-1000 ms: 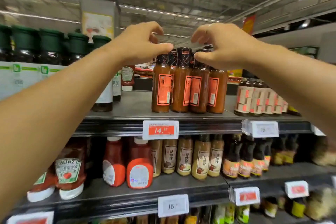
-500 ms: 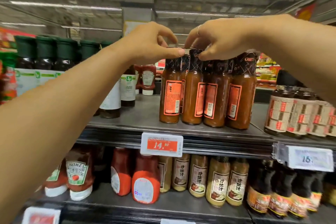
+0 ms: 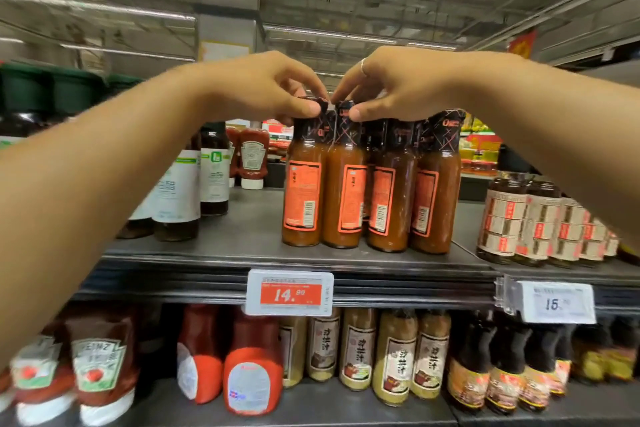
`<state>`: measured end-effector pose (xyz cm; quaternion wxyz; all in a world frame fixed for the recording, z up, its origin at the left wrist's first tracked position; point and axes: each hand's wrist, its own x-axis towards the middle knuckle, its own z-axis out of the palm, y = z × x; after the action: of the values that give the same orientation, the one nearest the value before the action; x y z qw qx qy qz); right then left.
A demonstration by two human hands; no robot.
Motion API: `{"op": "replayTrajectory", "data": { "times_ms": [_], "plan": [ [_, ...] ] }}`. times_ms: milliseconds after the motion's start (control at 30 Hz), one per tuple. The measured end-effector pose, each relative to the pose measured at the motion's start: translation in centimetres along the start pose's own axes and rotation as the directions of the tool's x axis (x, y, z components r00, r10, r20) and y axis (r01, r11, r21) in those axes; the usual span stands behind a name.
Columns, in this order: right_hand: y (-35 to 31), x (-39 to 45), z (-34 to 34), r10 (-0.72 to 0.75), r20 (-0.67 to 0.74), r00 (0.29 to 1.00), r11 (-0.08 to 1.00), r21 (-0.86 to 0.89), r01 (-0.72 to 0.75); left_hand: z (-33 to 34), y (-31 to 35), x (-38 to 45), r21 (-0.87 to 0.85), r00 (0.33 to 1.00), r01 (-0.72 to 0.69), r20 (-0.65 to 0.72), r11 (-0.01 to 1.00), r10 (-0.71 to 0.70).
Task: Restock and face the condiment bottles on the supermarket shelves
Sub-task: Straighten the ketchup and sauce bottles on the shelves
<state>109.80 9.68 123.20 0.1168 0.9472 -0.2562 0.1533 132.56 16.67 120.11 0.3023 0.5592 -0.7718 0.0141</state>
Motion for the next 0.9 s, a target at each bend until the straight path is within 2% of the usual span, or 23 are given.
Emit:
{"op": "replayTrajectory", "data": {
  "times_ms": [100,300,367,533,600,767,900],
  "plan": [
    [0.0,0.2,0.1,0.000,-0.011,1.000,1.000,-0.027,-0.001,-0.8,-0.5,0.3,-0.112,0.995,-0.002,0.095,0.994,0.013],
    [0.2,0.5,0.3,0.022,0.005,1.000,0.997,-0.069,-0.022,-1.6,-0.9,1.2,-0.213,0.978,0.023,0.207,0.977,0.022],
    [0.4,0.6,0.1,0.040,0.036,0.999,0.998,-0.051,-0.038,-1.7,-0.7,1.3,-0.188,0.983,0.024,0.185,0.982,0.011],
    [1.0,0.6,-0.3,0.067,0.085,0.994,0.997,-0.048,-0.063,-1.4,0.1,1.8,0.140,0.996,0.038,0.070,0.989,-0.048],
    [1.2,0.6,-0.2,0.058,0.081,0.995,0.997,-0.055,-0.053,-1.1,0.2,2.1,0.192,0.998,0.032,0.046,0.981,-0.041],
    [1.4,0.7,-0.1,0.058,0.069,0.996,0.997,-0.045,-0.055,-1.0,0.0,1.6,0.205,0.998,-0.021,0.064,0.979,0.008],
    [1.4,0.7,-0.1,0.056,0.056,0.997,0.997,-0.049,-0.053,-1.3,-0.1,1.3,0.106,0.993,-0.048,0.109,0.993,0.036]
  ]
}}
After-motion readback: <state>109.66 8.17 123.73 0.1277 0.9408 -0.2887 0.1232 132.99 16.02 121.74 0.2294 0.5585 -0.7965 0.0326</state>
